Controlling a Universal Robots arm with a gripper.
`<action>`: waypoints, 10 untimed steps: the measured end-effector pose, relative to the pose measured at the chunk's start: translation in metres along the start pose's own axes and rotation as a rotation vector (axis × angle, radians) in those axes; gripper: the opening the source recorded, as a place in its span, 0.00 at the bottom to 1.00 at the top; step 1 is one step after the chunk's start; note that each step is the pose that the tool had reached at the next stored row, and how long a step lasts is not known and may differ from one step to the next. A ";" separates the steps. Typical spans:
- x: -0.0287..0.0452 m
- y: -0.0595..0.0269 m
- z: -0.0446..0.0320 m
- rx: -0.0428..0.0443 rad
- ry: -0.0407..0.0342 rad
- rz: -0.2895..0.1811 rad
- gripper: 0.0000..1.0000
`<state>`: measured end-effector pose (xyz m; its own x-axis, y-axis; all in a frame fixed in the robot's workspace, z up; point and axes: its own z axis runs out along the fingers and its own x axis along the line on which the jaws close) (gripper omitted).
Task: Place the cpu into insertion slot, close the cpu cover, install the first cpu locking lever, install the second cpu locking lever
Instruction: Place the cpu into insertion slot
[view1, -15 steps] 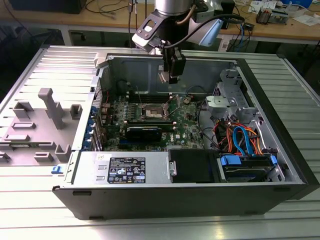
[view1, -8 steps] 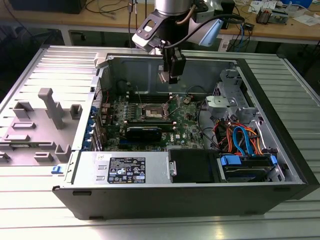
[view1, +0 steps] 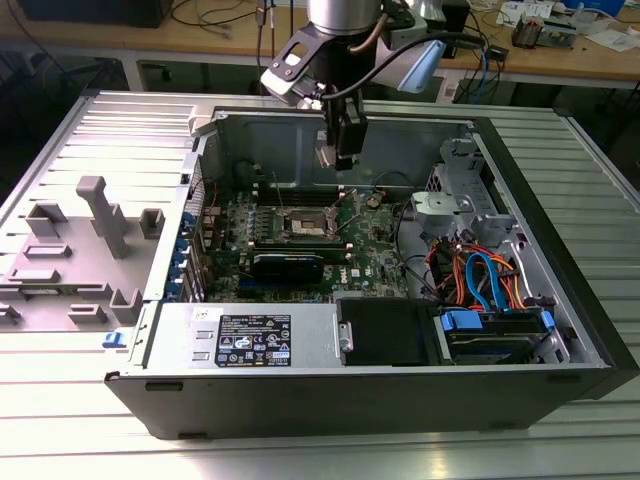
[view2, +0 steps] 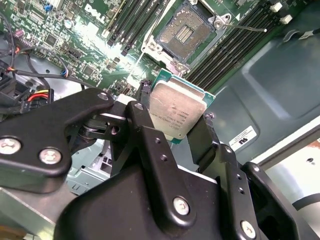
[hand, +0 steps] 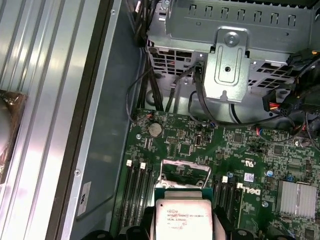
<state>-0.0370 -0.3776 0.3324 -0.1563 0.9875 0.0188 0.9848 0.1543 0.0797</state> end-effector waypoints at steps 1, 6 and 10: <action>0.0000 0.0000 0.0002 -0.0001 -0.0003 0.003 0.54; 0.0000 -0.0001 0.0007 -0.0002 -0.0006 0.008 0.54; 0.0000 -0.0001 0.0008 -0.0003 -0.0006 0.008 0.54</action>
<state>-0.0370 -0.3777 0.3316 -0.1480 0.9888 0.0188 0.9861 0.1460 0.0798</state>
